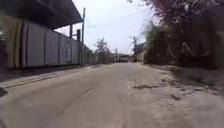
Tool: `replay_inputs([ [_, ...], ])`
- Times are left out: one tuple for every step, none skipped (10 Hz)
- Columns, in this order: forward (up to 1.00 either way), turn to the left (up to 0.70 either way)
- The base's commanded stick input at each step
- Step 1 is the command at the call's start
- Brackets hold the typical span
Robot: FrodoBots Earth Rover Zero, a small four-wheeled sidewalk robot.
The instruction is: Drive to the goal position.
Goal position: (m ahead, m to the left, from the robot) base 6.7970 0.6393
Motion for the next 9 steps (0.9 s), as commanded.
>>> replay_inputs([
  [1.00, 0.00],
  [1.00, 0.00],
  [1.00, 0.00],
  [1.00, 0.00],
  [1.00, 0.00],
  [1.00, 0.00],
  [1.00, 0.00],
  [1.00, 0.00],
  [1.00, 0.00],
])
